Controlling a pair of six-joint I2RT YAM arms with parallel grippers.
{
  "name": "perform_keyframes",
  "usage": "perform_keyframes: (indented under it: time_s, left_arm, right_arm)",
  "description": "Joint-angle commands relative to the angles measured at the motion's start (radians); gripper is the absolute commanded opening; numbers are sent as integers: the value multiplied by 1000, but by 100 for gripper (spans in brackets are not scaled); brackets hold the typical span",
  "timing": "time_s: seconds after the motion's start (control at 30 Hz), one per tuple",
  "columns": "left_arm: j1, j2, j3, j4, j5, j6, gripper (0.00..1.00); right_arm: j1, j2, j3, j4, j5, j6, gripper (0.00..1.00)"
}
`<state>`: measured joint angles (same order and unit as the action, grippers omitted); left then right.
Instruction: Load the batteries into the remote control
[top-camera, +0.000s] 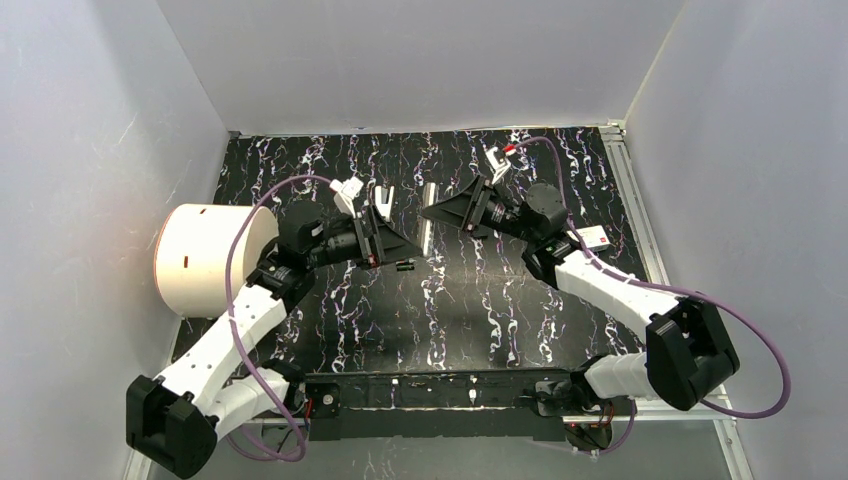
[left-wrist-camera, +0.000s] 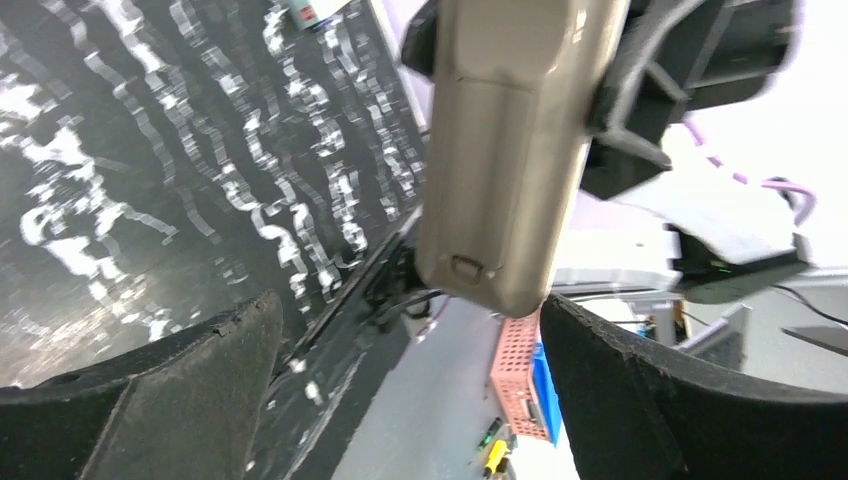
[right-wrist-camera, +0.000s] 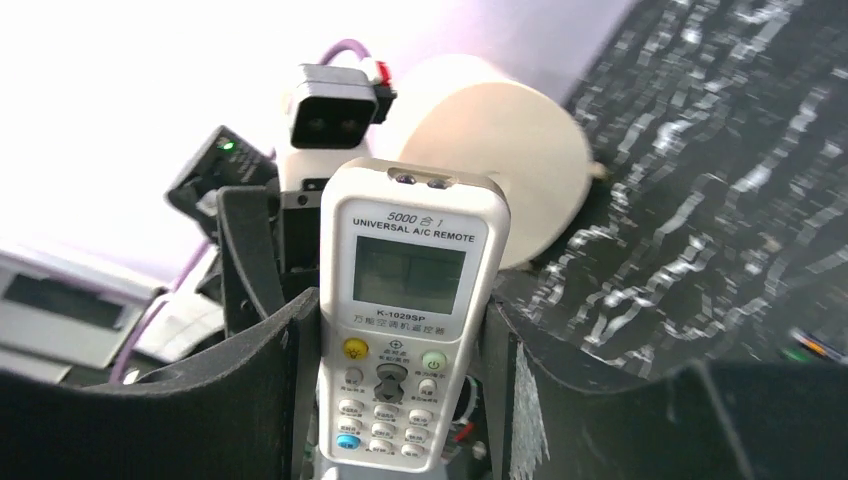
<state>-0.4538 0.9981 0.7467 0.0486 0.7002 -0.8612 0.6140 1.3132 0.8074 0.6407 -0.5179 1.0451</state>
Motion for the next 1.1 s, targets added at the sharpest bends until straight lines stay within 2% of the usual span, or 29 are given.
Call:
perform_keyframes:
  time_s: [0.0,0.13,0.23,0.5,0.57,0.7,0.77,0.93,1.0,1.07]
  left_arm:
    - [0,-47,81,160,99,-153,98]
    - [0,-31,86,296,113,-276,98]
    - [-5,-10,73,367,113,-330,92]
    - [-38,44,88,479,180,-410,80]
    - [-42,52,80,544,213,-420,82]
    - [-42,44,53,565,206,-417,85]
    - [-42,38,40,567,184,-412,77]
    - [-43,29,32,568,139,-380,45]
    - [-42,24,31,568,136,-361,36]
    - [-42,22,32,568,141,-346,30]
  right_arm:
    - [7,5,60,337,-132,191,38]
    - [18,9,54,478,-118,296,38]
    - [28,18,57,543,-98,333,38]
    - [68,63,90,533,-108,319,39]
    - [72,72,88,534,-95,319,39]
    - [74,78,89,530,-79,321,38]
    - [74,80,90,529,-84,325,38]
    - [74,86,109,465,-124,325,42]
    - [73,78,106,442,-116,319,46]
    - [74,60,108,382,-96,287,57]
